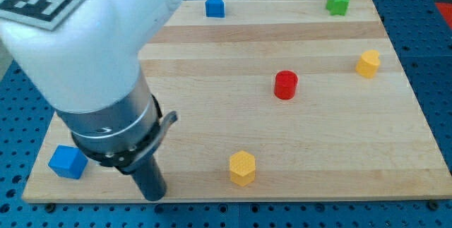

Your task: Place yellow hexagon right side of red circle

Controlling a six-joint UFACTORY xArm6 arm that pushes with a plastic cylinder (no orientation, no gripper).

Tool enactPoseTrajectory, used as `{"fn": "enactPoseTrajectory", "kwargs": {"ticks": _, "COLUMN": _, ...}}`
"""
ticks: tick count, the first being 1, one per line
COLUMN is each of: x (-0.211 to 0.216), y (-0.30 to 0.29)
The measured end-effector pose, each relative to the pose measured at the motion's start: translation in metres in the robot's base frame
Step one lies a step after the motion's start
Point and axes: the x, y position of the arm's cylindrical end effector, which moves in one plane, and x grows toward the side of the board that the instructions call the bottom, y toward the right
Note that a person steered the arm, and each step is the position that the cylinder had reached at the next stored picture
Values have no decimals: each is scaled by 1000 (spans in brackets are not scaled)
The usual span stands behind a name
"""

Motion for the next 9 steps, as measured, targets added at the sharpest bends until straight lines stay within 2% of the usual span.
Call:
{"fn": "enactPoseTrajectory", "kwargs": {"ticks": 2, "x": 0, "y": 84}}
{"fn": "enactPoseTrajectory", "kwargs": {"ticks": 5, "x": -23, "y": 103}}
{"fn": "enactPoseTrajectory", "kwargs": {"ticks": 6, "x": -52, "y": 124}}
{"fn": "enactPoseTrajectory", "kwargs": {"ticks": 8, "x": -79, "y": 177}}
{"fn": "enactPoseTrajectory", "kwargs": {"ticks": 9, "x": -93, "y": 186}}
